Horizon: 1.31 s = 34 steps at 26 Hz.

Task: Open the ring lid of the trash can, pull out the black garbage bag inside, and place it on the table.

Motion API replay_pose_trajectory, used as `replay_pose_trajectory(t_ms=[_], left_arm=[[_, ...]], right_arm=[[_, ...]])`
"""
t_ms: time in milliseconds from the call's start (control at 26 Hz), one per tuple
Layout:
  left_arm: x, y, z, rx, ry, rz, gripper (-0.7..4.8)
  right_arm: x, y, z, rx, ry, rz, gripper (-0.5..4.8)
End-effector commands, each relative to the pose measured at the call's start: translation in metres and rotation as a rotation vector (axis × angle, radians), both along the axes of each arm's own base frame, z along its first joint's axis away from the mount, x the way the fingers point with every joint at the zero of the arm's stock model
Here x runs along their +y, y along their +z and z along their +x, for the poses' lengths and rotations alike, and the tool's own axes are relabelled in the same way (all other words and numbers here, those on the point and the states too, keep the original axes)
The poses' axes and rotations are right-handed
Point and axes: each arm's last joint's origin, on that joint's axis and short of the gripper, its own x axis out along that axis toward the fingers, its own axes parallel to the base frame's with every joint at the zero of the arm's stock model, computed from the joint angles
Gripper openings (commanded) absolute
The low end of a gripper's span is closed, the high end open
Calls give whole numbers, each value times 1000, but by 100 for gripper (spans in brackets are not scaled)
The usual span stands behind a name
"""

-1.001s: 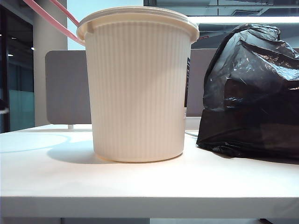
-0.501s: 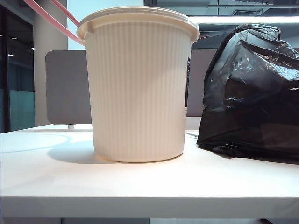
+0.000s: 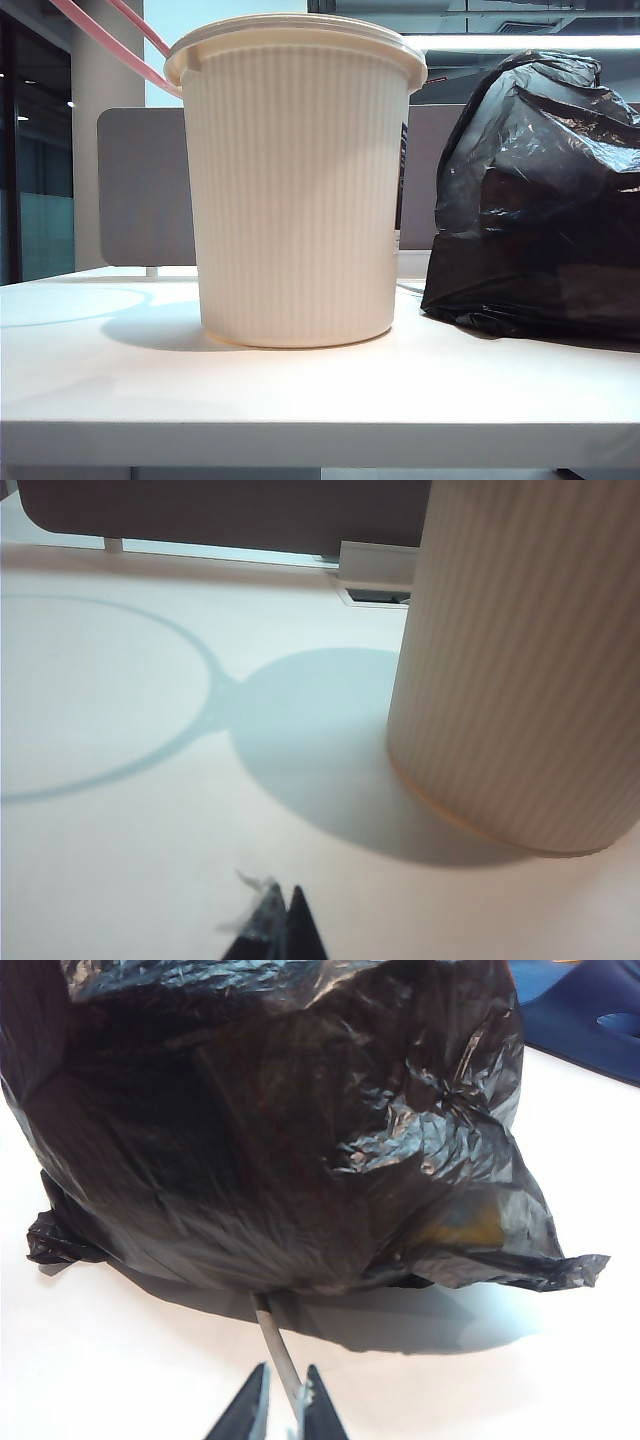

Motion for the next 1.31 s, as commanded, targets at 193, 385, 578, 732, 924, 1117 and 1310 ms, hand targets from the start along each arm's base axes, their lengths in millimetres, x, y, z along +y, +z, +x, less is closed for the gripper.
replay_pose_trajectory(t_ms=[193, 385, 578, 732, 924, 1117, 1310], left_arm=[[0, 2, 0, -12, -4, -1, -5], [0, 2, 0, -12, -4, -1, -5], [0, 2, 0, -12, -4, -1, -5], [0, 2, 0, -12, -4, -1, -5], [0, 2, 0, -12, -4, -1, -5], [0, 2, 0, -12, -4, -1, -5], [0, 2, 0, -12, -4, -1, -5]], right_arm=[[0, 1, 0, -5, 1, 0, 45], [0, 1, 0, -5, 1, 0, 45], [0, 1, 0, -5, 1, -1, 45], [0, 1, 0, -5, 1, 0, 45], [0, 2, 0, -19, -1, -5, 45], [0, 2, 0, -20, -4, -42, 45], [-1, 2, 0, -11, 14, -182, 45]])
